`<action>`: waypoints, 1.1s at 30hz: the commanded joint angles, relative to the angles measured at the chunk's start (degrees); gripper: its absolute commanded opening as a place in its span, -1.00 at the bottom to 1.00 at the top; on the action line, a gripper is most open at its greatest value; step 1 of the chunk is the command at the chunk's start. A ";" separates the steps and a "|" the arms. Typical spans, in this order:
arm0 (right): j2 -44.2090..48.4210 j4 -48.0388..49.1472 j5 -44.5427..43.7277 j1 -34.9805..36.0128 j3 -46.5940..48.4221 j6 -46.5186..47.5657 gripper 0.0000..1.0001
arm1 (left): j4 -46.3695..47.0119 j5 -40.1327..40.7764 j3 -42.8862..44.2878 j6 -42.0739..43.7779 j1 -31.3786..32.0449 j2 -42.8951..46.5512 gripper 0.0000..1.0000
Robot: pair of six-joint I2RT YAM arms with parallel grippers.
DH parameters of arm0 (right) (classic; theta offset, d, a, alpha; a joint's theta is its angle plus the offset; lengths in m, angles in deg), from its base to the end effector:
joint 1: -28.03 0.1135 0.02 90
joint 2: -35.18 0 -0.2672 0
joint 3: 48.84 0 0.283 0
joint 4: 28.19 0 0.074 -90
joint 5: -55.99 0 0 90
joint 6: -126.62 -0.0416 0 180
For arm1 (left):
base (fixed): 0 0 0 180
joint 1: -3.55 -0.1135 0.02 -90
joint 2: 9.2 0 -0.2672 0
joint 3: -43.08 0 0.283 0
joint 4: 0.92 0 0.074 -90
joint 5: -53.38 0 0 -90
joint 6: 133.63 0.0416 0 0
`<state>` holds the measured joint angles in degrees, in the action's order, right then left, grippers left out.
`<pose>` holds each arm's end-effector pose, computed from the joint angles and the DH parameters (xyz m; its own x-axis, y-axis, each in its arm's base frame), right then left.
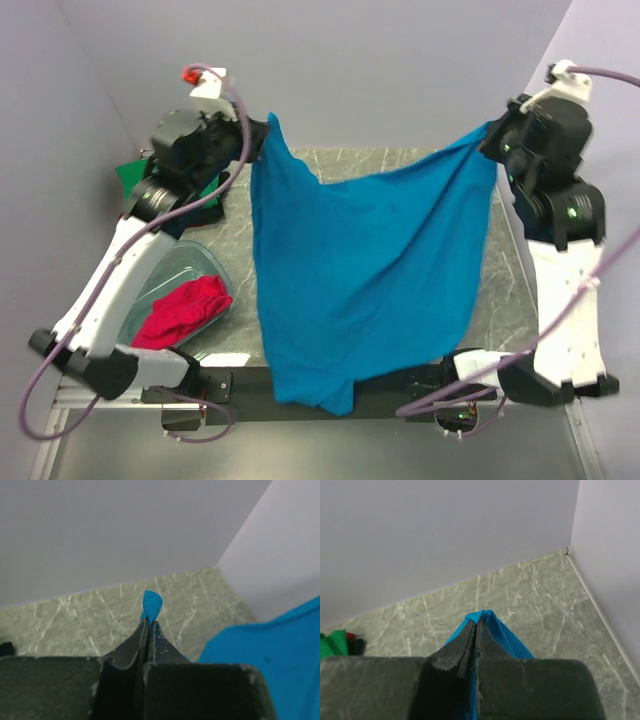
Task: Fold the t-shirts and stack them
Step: Flatten the tshirt out
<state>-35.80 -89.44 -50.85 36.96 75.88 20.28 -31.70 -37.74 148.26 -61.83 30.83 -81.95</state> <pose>0.2124 0.0212 0.5794 -0.0859 0.2591 -0.9620 0.1660 0.9558 0.2426 0.2620 -0.1360 0.5238 -0.1242 -0.2873 -0.9498 0.4598 0.8315 -0.3117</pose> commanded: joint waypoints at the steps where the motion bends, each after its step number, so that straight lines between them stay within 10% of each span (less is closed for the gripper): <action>1: -1.16 6.56 -2.41 -0.93 5.36 1.66 -1.00 | 4.40 0.95 7.50 4.57 -0.31 -0.98 -0.99; 33: 16.75 -2.32 1.37 -1.11 15.23 1.40 -1.00 | 5.97 -14.87 12.61 -6.94 -0.31 21.16 -0.99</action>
<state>-17.87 -90.45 -50.00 36.21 92.82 22.32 -28.23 -50.59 158.93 -66.92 30.73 -58.93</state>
